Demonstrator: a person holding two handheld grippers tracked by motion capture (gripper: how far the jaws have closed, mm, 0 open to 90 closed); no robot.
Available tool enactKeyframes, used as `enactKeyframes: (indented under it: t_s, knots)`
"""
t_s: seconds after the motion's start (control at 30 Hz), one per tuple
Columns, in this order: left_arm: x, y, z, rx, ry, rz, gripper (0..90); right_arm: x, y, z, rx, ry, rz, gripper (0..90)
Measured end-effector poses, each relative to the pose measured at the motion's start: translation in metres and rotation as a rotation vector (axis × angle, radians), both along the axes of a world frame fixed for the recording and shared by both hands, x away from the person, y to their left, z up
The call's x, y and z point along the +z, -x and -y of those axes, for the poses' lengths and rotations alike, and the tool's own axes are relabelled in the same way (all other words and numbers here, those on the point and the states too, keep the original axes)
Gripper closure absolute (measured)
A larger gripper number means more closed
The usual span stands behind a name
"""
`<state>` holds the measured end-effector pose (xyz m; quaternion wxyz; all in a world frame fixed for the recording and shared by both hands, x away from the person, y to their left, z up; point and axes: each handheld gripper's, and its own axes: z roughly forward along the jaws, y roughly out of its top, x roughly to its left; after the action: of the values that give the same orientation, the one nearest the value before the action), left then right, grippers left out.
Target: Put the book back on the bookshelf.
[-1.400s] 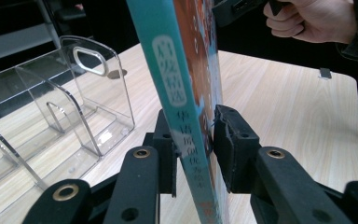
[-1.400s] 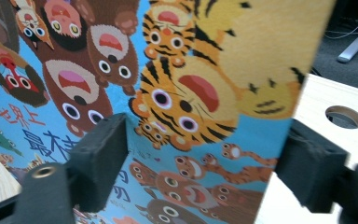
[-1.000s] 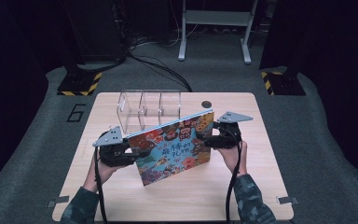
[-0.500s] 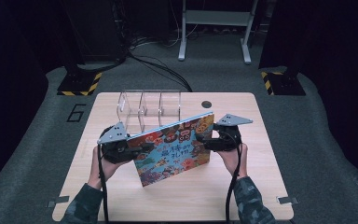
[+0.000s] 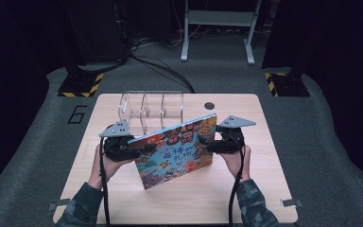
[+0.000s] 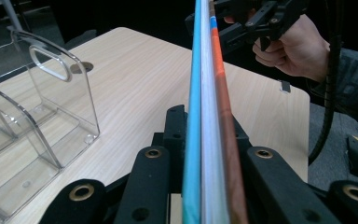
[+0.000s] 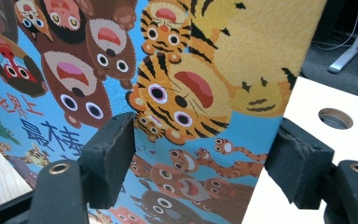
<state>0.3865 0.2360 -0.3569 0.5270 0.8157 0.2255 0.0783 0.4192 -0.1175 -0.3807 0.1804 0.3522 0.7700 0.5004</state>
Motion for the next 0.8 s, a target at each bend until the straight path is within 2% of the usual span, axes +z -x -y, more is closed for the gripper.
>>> enactKeyframes:
  t_s: [0.07, 0.13, 0.27, 0.4, 0.43, 0.53, 0.63, 0.7, 0.73, 0.8]
  knots:
    - [-0.001, -0.001, 0.000, -0.007, 0.014, -0.008, 77.5, 0.000, 0.000, 0.000, 0.002, 0.000, 0.005, 27.3]
    - [0.000, -0.002, 0.000, -0.011, 0.010, -0.025, 78.0, -0.001, 0.000, 0.000, 0.000, -0.004, 0.005, 27.4]
    - [0.002, 0.000, 0.001, -0.006, -0.010, -0.009, 78.5, -0.001, 0.000, 0.000, -0.002, -0.004, 0.008, 27.3]
    - [0.000, 0.004, 0.002, -0.016, 0.006, 0.004, 79.7, -0.002, 0.001, 0.001, -0.001, -0.014, 0.012, 26.5]
    - [0.000, 0.004, 0.002, -0.016, 0.003, 0.009, 80.0, -0.003, 0.002, 0.001, -0.001, -0.017, 0.014, 25.6]
    - [0.000, 0.005, 0.002, -0.009, 0.004, 0.002, 80.4, -0.007, 0.004, 0.007, -0.021, -0.024, 0.018, 14.8]
    - [0.001, 0.006, 0.002, -0.016, -0.006, -0.001, 80.4, -0.021, 0.010, 0.023, -0.081, -0.023, 0.019, 5.1]
    - [0.002, 0.005, 0.003, -0.028, -0.017, 0.015, 80.4, -0.036, 0.010, 0.034, -0.146, 0.031, -0.029, 0.0]
    - [0.002, 0.005, 0.003, -0.031, -0.019, 0.017, 80.4, -0.048, 0.010, 0.042, -0.173, 0.041, -0.070, 0.0]
    - [0.002, 0.005, 0.003, -0.033, -0.017, 0.024, 80.3, -0.069, 0.012, 0.054, -0.233, 0.074, -0.112, 0.0]
